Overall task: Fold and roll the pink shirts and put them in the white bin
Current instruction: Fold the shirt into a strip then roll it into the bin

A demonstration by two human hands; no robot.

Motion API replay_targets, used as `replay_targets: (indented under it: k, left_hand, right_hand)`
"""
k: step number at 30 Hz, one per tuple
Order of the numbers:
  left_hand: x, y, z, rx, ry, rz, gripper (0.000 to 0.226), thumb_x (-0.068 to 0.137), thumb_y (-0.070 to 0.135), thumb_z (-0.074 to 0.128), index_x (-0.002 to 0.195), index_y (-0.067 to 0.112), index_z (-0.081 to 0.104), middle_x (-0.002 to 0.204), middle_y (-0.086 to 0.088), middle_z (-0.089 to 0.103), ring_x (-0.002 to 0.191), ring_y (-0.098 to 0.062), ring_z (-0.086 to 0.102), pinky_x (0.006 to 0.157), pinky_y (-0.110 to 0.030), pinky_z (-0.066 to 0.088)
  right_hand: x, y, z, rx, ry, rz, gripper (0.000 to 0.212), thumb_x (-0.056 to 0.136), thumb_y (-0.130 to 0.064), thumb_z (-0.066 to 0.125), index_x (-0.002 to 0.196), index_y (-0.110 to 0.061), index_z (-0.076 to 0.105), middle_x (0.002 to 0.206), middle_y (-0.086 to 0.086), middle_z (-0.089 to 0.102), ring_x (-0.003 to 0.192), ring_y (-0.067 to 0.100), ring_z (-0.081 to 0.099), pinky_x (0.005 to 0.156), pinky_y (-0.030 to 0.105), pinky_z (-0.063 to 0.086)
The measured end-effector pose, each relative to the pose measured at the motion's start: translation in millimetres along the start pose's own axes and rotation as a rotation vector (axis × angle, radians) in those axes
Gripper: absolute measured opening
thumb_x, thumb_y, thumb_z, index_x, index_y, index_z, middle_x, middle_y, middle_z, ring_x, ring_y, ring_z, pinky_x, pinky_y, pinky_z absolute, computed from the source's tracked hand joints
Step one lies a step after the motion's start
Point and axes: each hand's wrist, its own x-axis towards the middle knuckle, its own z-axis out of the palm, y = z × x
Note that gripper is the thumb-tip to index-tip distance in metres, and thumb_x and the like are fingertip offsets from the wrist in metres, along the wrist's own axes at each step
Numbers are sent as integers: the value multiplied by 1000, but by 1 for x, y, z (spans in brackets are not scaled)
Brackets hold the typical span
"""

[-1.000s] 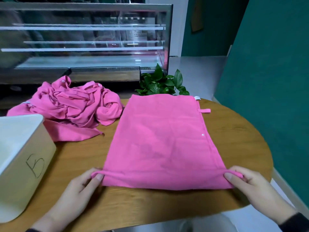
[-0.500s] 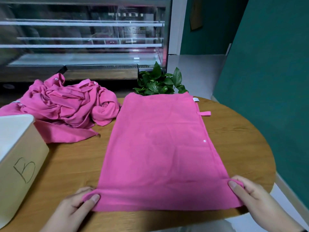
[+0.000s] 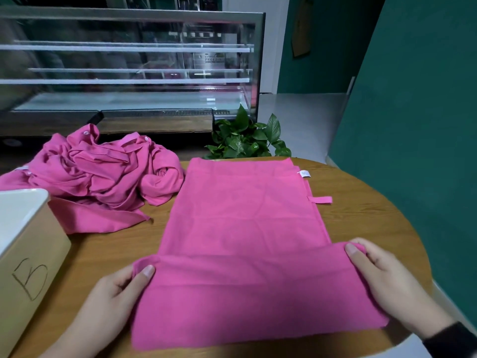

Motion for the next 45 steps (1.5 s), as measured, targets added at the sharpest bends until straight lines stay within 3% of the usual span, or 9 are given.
replay_targets:
  k: [8,14,18,21,23,27,30,35,45]
  left_hand:
    - [4,-17,4,-62,-58,-95,32,94,8,62,83,30,82,87,8,78,72,13,63,68,-2,45]
    - [7,-18,-3,-224,-67,-62,14,86,21,71,83,15,83,84,-9,78,74,-4,66,71,-14,50]
    - [8,-31,-37,-354,-504,-13,44,83,45,77,78,2,78,83,-20,74,79,-24,70,74,-35,54]
    - [9,-32,-47,-189,-696,77,69,97,64,42,92,5,78,96,-18,75,96,-33,71,89,-41,52]
    - [12,-24,-38,13,-530,36,71,86,78,45,96,17,81,99,-4,78,101,-25,71,97,-32,48]
    - [44,-19,6,240,-72,4,27,81,44,73,106,31,75,101,16,75,98,-6,69,86,-19,48]
    - [84,-22,31,213,44,-134,50,83,29,80,128,17,64,115,0,71,102,-16,66,86,-26,45]
    - [122,-23,42,232,146,-211,53,87,27,76,133,7,59,118,-14,69,105,-28,65,83,-30,44]
    - [229,5,64,336,91,-59,61,89,23,74,144,14,50,123,-11,66,109,-24,62,87,-28,43]
  right_hand:
    - [8,29,8,47,-155,90,34,101,-34,46,78,-35,70,77,0,72,69,10,66,64,20,48]
    - [8,34,-4,318,-118,89,31,94,-26,55,69,-14,68,66,11,59,56,15,55,51,17,40]
    - [-2,47,-31,328,-389,102,59,73,-48,84,68,7,64,68,23,55,64,26,53,64,25,44]
    - [-7,59,-37,94,-575,27,28,103,-27,58,100,-5,74,95,15,73,87,35,68,81,37,51]
    - [-2,42,-25,-14,-570,50,35,99,-43,54,107,-17,77,105,4,77,99,25,72,90,33,53]
    - [20,27,19,-213,-191,-13,25,80,-57,65,98,-43,75,109,-24,71,105,-2,65,95,13,43]
    - [50,53,39,-378,-55,66,74,64,-94,50,110,-38,66,111,-19,65,102,2,62,94,21,46]
    - [84,53,43,-503,99,182,58,86,-42,75,135,-13,61,126,10,62,116,26,59,103,37,46]
    - [197,36,49,-728,-119,-119,55,97,-41,62,147,-22,47,146,-5,52,133,13,48,114,30,35]
